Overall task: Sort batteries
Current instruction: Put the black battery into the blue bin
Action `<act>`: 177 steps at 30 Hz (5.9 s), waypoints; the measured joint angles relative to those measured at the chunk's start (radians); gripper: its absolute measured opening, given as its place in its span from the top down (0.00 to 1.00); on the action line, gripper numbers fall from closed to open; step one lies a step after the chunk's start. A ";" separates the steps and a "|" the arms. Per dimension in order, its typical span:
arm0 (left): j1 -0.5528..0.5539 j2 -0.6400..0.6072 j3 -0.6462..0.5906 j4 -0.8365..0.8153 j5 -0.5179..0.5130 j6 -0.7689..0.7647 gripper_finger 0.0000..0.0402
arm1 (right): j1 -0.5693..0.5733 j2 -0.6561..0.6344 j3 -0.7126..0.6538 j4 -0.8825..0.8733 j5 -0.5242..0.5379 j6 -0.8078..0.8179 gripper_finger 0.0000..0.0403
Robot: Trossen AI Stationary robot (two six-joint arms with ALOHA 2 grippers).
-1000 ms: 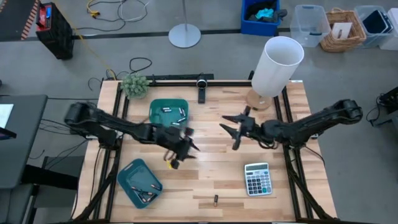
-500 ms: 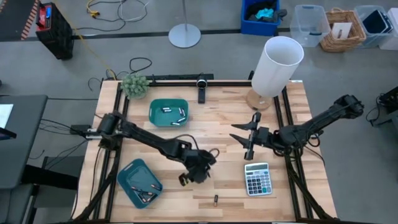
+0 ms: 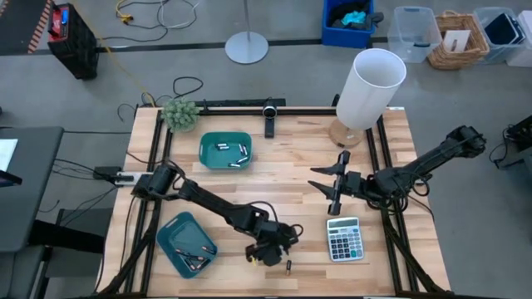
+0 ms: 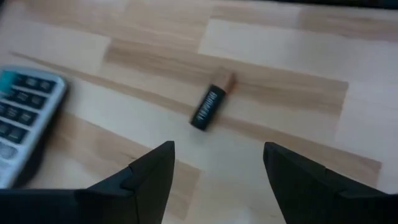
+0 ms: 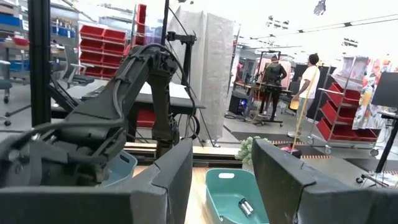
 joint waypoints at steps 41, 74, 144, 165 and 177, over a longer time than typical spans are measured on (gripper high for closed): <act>-0.040 0.211 0.324 -0.205 -0.029 0.182 0.40 | -0.016 -0.002 0.001 -0.057 -0.002 0.011 0.55; -0.023 0.227 0.341 -0.241 0.043 0.192 0.46 | -0.016 -0.002 0.001 -0.061 -0.004 0.008 0.55; -0.058 0.228 0.505 -0.353 -0.242 0.313 0.35 | -0.016 -0.002 0.001 -0.060 -0.003 0.038 0.55; -0.104 0.229 0.521 -0.335 -0.302 0.379 0.35 | -0.013 -0.002 0.001 -0.048 -0.003 0.080 0.55; -0.107 0.229 0.521 -0.280 -0.317 0.422 0.35 | -0.014 -0.002 0.001 -0.049 -0.003 0.080 0.55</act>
